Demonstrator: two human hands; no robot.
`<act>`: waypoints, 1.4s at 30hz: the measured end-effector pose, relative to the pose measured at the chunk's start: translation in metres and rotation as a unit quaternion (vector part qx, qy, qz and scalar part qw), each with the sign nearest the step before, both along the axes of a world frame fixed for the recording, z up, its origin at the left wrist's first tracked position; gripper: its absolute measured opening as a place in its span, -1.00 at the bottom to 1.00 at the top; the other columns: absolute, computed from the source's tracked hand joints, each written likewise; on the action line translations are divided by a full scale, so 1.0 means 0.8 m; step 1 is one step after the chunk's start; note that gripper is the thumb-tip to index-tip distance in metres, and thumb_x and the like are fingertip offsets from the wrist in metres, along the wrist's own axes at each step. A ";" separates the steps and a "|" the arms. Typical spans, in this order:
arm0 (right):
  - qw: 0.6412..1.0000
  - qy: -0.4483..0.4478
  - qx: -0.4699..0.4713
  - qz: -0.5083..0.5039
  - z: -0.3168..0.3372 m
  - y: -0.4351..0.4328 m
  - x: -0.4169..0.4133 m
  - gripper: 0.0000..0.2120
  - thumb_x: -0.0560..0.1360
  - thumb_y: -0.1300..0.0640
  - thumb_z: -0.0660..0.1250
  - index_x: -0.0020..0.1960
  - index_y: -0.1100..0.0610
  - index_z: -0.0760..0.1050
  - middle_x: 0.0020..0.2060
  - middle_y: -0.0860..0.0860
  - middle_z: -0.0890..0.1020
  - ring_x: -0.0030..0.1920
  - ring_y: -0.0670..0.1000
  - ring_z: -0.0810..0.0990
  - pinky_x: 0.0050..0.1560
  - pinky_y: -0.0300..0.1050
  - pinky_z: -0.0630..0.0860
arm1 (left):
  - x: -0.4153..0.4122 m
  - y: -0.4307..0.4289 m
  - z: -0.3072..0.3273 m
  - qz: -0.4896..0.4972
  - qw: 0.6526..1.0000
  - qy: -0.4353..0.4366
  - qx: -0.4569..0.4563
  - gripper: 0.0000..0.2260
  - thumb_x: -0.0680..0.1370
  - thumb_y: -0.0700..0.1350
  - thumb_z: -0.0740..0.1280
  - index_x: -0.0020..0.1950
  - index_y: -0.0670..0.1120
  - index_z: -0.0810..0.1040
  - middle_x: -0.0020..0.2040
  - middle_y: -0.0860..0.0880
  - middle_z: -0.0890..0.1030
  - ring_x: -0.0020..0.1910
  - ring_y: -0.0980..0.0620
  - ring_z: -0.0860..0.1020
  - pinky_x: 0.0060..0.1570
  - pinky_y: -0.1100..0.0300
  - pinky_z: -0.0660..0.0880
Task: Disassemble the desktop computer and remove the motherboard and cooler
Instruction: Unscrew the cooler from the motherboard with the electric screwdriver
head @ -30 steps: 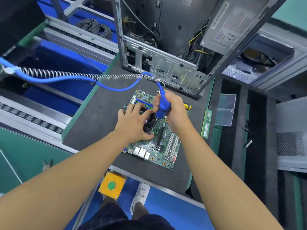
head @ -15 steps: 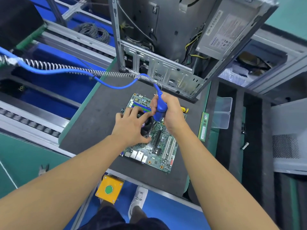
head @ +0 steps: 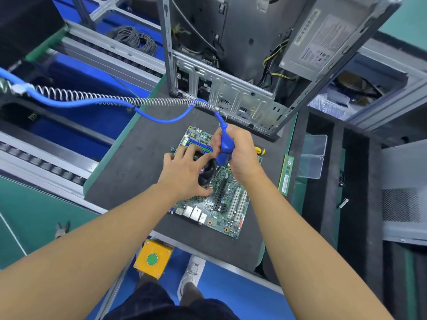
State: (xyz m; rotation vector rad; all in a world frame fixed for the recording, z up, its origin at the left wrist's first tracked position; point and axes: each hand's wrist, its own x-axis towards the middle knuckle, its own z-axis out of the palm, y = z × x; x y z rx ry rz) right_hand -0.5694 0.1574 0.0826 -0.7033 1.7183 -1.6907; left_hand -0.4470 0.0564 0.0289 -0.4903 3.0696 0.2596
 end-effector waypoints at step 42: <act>1.000 0.010 0.011 0.010 0.023 -0.003 0.007 -0.58 0.50 -0.12 0.15 -0.38 0.13 0.44 -0.42 0.20 0.45 -0.37 0.09 0.40 -0.25 0.03 0.38 | -0.001 -0.002 -0.008 0.001 0.995 0.049 0.089 -0.19 0.16 0.29 0.52 0.36 0.12 0.41 0.19 0.00 0.39 0.18 -0.12 0.35 0.05 -0.04 0.35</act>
